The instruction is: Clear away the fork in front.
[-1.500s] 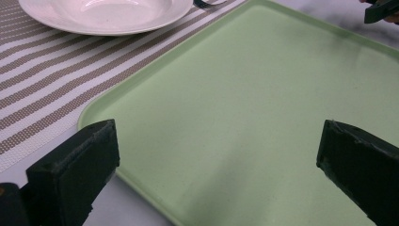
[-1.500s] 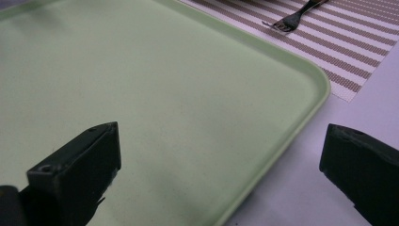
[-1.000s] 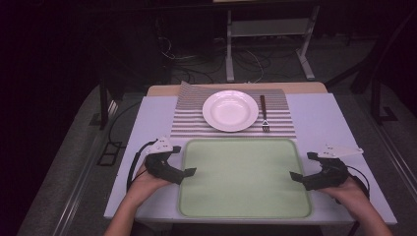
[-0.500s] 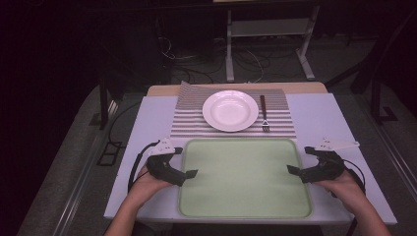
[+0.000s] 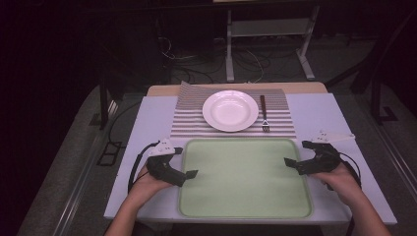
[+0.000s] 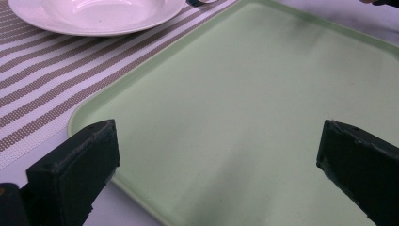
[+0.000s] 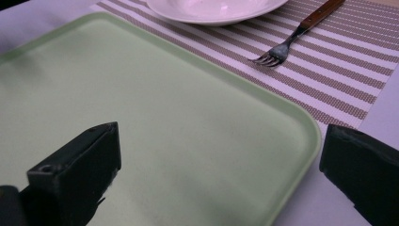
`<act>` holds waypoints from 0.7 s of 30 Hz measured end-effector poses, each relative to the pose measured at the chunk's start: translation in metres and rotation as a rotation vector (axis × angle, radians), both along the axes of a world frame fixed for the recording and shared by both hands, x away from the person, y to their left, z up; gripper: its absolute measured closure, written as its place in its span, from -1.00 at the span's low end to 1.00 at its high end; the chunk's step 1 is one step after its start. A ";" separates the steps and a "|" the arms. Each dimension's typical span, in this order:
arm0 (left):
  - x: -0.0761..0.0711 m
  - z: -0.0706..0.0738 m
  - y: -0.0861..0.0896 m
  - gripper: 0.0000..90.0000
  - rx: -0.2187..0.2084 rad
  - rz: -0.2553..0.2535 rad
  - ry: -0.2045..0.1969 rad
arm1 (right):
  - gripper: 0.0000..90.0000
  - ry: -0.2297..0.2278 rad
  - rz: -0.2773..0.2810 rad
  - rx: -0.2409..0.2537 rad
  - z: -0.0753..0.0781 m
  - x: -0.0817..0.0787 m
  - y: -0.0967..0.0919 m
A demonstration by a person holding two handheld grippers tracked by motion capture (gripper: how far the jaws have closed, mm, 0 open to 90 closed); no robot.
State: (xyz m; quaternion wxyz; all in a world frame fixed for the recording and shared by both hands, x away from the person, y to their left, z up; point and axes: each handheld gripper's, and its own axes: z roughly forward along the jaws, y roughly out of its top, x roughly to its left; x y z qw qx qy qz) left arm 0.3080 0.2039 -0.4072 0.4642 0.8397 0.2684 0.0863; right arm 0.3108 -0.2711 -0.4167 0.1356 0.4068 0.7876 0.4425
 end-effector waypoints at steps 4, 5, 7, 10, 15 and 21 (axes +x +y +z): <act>0.000 0.000 0.000 -1.00 0.001 0.001 0.001 | -1.00 0.000 -0.005 0.001 0.002 0.006 0.001; 0.000 0.000 -0.001 -1.00 0.001 0.001 0.000 | -1.00 0.000 -0.005 0.001 0.002 0.006 0.001; 0.000 0.000 -0.001 -1.00 0.003 -0.001 -0.001 | -1.00 0.002 -0.007 0.003 0.002 0.009 0.003; 0.000 0.000 -0.001 -1.00 0.004 -0.002 0.000 | -1.00 0.005 -0.005 -0.001 0.003 0.013 0.005; 0.000 -0.001 -0.002 -1.00 0.007 -0.003 -0.002 | -1.00 0.013 -0.015 -0.001 0.005 0.021 0.008; -0.001 -0.001 -0.003 -1.00 0.011 -0.005 -0.004 | -1.00 0.018 -0.025 -0.001 0.006 0.028 0.011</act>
